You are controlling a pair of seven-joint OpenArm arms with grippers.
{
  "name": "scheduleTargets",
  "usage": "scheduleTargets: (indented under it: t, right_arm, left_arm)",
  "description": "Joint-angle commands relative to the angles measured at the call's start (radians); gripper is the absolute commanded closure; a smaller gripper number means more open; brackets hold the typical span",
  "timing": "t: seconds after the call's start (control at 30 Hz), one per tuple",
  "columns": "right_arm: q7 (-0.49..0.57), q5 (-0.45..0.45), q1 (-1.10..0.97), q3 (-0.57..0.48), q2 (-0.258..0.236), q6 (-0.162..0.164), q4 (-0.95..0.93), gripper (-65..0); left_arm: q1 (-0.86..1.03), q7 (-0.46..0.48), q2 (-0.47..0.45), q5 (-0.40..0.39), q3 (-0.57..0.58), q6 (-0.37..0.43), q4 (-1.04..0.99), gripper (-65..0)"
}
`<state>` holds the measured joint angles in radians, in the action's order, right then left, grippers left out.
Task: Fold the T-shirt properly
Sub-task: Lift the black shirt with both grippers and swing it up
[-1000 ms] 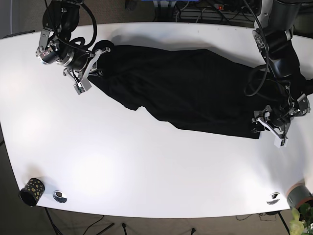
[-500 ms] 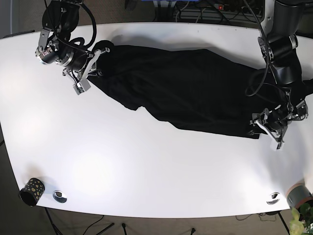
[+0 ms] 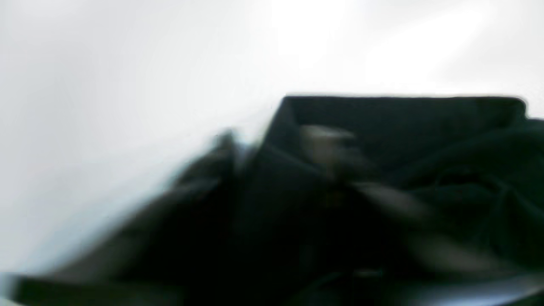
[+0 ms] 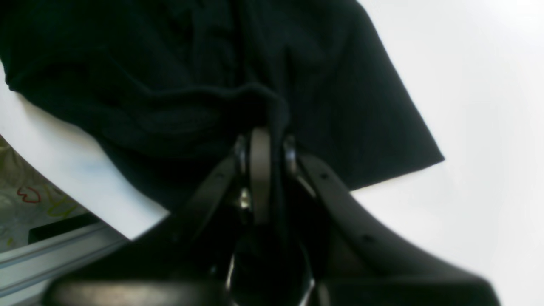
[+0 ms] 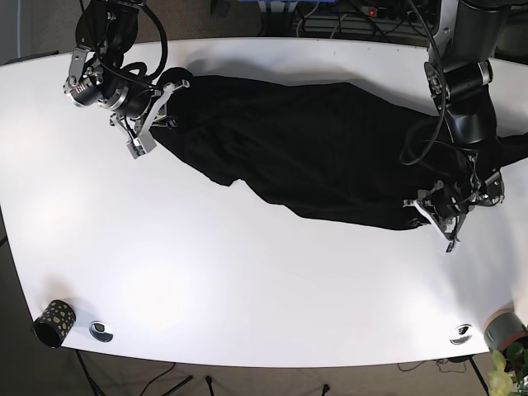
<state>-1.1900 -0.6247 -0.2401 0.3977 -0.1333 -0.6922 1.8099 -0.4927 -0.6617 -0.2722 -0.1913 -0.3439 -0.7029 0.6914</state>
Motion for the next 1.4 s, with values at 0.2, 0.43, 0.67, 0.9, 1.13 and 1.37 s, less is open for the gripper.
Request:
scheduleTargets:
  t: [0.2,0.43,0.67,0.9,1.13,1.37]
  right_arm:
    - [0.015,-0.010,0.051,0.004,-0.009,-0.006,0.015,0.0]
    - [0.015,0.062,0.183,0.002,-0.015,-0.006,0.014,0.0]
    - [0.011,0.125,0.368,-0.004,-0.019,-0.006,0.012,0.0]
    - [0.011,0.164,0.601,-0.070,-0.084,-0.006,-0.060,0.0]
    - [0.011,0.167,0.836,-0.112,-0.150,-0.006,-0.152,0.0]
    - [0.009,0.165,1.071,-0.219,-0.226,-0.006,-0.197,0.0]
  left_arm:
    - [-0.004,-0.023,-0.019,0.063,-0.004,0.059,0.064,0.0]
    - [0.030,-0.046,-0.031,0.069,-0.005,0.065,0.304,0.0]
    - [-0.002,-0.117,-0.091,0.069,-0.005,0.081,0.463,0.0]
    - [-0.126,-0.172,-0.134,0.068,-0.005,0.110,0.502,0.0]
    - [-0.295,-0.211,-0.186,0.071,-0.068,0.111,0.497,0.0]
    - [-0.461,-0.218,-0.250,0.072,-0.068,0.111,0.497,0.0]
